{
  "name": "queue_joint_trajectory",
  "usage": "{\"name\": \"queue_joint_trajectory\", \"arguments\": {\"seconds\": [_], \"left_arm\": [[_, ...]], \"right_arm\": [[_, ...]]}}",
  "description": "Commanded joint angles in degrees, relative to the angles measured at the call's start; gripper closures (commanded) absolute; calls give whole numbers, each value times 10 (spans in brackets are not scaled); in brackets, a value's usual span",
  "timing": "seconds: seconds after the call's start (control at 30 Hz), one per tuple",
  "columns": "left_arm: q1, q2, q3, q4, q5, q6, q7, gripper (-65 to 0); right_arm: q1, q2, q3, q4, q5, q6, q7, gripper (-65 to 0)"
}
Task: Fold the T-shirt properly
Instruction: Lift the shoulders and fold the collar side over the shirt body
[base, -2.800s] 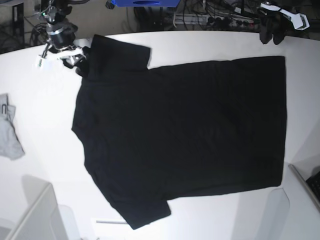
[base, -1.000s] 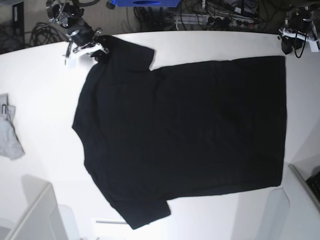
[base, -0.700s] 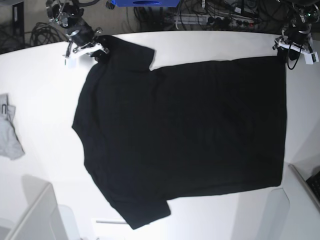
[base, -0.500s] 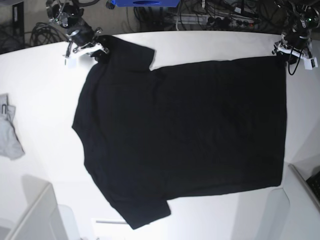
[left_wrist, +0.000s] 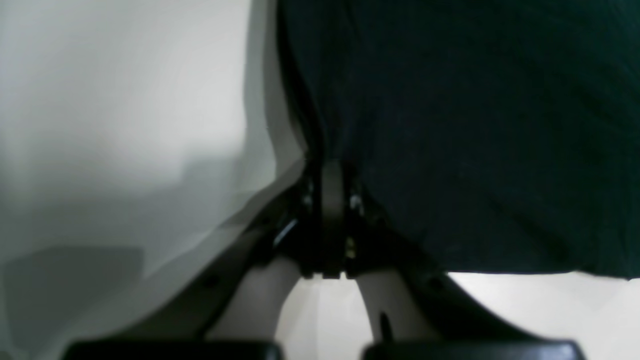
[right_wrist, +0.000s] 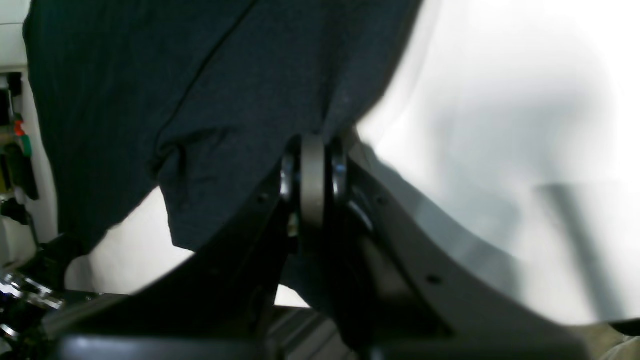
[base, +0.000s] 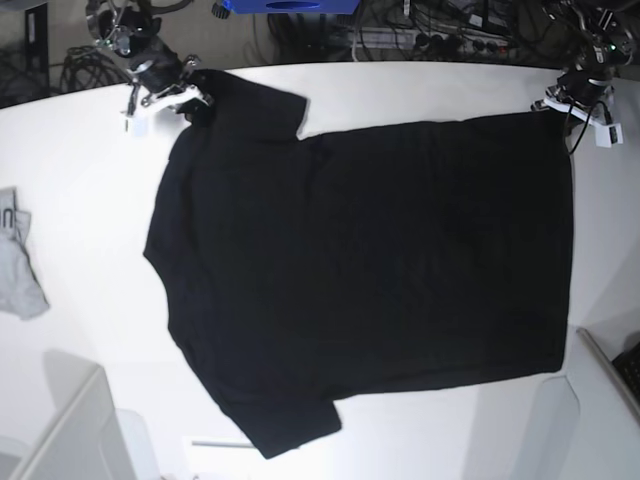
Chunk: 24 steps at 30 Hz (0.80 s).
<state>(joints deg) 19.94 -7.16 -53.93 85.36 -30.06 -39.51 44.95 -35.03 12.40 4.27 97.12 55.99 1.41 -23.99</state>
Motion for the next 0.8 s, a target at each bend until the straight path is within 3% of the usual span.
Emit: {"name": "queue_joint_trajectory", "arguments": {"seconds": [0.0, 0.23, 0.43, 0.77], "left_arm": [[12, -10, -1, 17, -4, -5, -1, 0], [46, -11, 0, 68, -4, -5, -1, 0], [63, -11, 0, 79, 9, -5, -1, 0], [116, -8, 0, 123, 14, -5, -2, 0]], "right_arm": [[-6, 7, 3, 2, -13, -14, -8, 0], [-20, 8, 3, 16, -13, -14, -7, 0], [-72, 9, 3, 72, -13, -14, 29, 0], [-136, 9, 2, 126, -13, -13, 34, 0]]}}
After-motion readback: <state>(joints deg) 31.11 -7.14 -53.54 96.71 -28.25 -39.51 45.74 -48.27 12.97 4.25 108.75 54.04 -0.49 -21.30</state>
